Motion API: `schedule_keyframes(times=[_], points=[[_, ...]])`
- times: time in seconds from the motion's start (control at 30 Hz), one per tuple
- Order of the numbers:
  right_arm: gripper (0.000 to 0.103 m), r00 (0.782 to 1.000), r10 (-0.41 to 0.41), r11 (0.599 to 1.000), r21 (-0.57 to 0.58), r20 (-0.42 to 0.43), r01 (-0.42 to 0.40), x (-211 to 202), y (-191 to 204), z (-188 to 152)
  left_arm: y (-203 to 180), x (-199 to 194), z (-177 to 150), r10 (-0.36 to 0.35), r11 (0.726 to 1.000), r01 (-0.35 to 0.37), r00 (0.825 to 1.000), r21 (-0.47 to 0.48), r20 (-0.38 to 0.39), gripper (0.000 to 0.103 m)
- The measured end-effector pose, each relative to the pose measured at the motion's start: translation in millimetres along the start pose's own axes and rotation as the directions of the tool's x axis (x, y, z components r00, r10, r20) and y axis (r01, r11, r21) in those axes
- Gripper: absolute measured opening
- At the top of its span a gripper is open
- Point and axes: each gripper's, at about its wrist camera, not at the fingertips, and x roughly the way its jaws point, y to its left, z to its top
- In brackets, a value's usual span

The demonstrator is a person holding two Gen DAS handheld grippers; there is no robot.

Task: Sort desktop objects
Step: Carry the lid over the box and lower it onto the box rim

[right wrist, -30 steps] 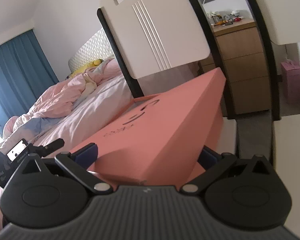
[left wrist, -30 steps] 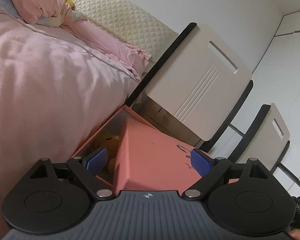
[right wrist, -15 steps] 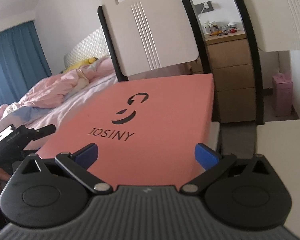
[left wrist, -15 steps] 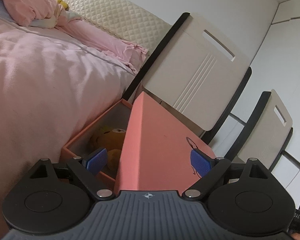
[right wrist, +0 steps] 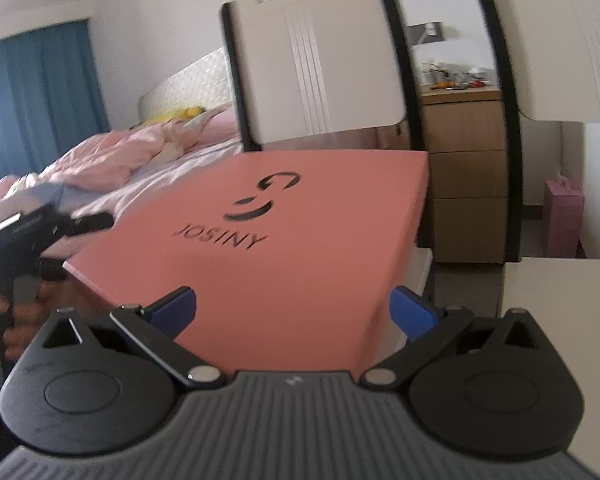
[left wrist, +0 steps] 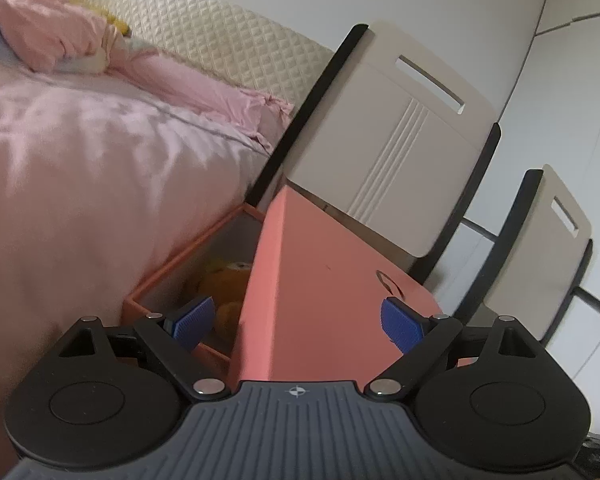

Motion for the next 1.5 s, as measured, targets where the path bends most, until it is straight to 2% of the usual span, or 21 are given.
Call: schedule_keyframes(times=[0.13, 0.23, 0.37, 0.4, 0.53, 0.6, 0.7, 0.8, 0.97, 1.17, 1.3, 1.33, 1.37, 1.5], points=[[0.103, 0.999, -0.041, 0.992, -0.117, -0.013, 0.039, 2, 16, -6, -10, -3, -1, 0.029, 0.996, -0.032, 0.999, 0.088, 0.037, 0.092], [0.102, 0.999, -0.049, 0.993, -0.105, 0.003, 0.049, 4, 15, -6, -19, -4, -5, 0.030, 0.986, -0.037, 0.999, 0.161, 0.042, 0.092], [0.084, 0.997, -0.061, 0.997, -0.046, 0.038, 0.063, 6, 11, -3, -23, 1, -8, 0.044, 0.980, -0.049, 0.999, 0.191, 0.030, 0.092], [0.084, 0.998, -0.049, 0.998, -0.031, 0.046, 0.051, 6, 11, -3, -24, 2, -9, 0.048, 0.979, -0.052, 0.998, 0.198, 0.027, 0.092], [0.084, 0.998, -0.023, 0.998, -0.063, 0.054, 0.027, 11, 19, -3, -21, 5, -9, 0.062, 0.981, -0.064, 0.998, 0.186, 0.016, 0.092], [0.091, 0.999, -0.001, 0.997, -0.080, 0.048, 0.005, 14, 24, -3, -20, 5, -9, 0.068, 0.980, -0.070, 0.998, 0.188, 0.014, 0.092], [0.097, 0.999, -0.029, 0.991, -0.132, 0.037, 0.034, 15, 29, -3, -20, 6, -10, 0.071, 0.979, -0.071, 0.997, 0.191, 0.008, 0.092], [0.103, 0.997, -0.063, 0.990, -0.123, 0.036, 0.067, 11, 24, -4, -20, 5, -10, 0.073, 0.979, -0.073, 0.997, 0.191, 0.008, 0.092], [0.103, 0.995, -0.097, 0.992, -0.078, 0.009, 0.097, 6, 9, -8, -21, 4, -12, 0.087, 0.977, -0.089, 0.996, 0.192, 0.015, 0.092], [0.103, 1.000, -0.028, 0.999, -0.038, -0.008, 0.028, 4, 3, -14, -25, 5, -15, 0.083, 0.970, -0.085, 0.996, 0.227, 0.015, 0.092], [0.102, 0.998, -0.010, 0.996, -0.087, -0.059, 0.005, 10, 13, -18, -24, 6, -15, 0.082, 0.970, -0.082, 0.997, 0.231, 0.012, 0.092], [0.102, 0.998, -0.015, 0.994, -0.110, -0.059, 0.009, 11, 17, -19, -23, 6, -16, 0.079, 0.970, -0.080, 0.997, 0.230, 0.013, 0.092], [0.097, 0.998, -0.016, 0.992, -0.127, -0.053, 0.010, 12, 20, -19, -23, 7, -16, 0.078, 0.970, -0.080, 0.997, 0.231, 0.016, 0.092], [0.096, 0.999, -0.034, 0.990, -0.139, -0.027, 0.030, 13, 28, -20, -20, 8, -16, 0.098, 0.970, -0.104, 0.995, 0.218, 0.037, 0.092]])
